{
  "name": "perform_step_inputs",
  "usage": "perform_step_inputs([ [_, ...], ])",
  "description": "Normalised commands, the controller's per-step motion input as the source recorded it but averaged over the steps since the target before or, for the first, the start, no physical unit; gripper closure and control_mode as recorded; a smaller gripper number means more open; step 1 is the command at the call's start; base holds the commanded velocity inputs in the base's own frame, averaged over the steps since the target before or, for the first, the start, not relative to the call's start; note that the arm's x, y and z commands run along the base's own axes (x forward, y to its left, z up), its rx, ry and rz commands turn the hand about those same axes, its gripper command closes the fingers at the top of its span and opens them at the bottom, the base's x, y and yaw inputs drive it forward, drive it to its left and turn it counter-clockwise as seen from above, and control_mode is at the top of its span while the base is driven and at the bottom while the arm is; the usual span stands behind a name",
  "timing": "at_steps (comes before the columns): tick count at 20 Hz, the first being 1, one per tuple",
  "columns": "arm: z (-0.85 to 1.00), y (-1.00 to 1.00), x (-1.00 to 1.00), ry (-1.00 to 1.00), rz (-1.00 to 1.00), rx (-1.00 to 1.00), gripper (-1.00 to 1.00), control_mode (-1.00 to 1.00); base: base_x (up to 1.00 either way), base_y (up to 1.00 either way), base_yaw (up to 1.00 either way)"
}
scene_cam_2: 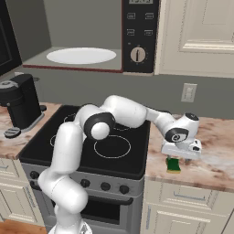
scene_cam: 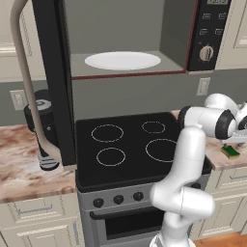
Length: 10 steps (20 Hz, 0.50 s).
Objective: Place the sponge inside the microwave to prepare for sanitizing.
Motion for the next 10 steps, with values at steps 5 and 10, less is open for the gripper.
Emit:
perform_step_inputs([
  [5,-0.05,0.0,-0.2,0.0,-0.03,0.0,-1.0,-1.0,0.0,0.0,0.0],
  [10,-0.06,0.08,-0.18,0.0,-0.03,0.0,-1.0,-1.0,0.0,0.0,0.0],
])
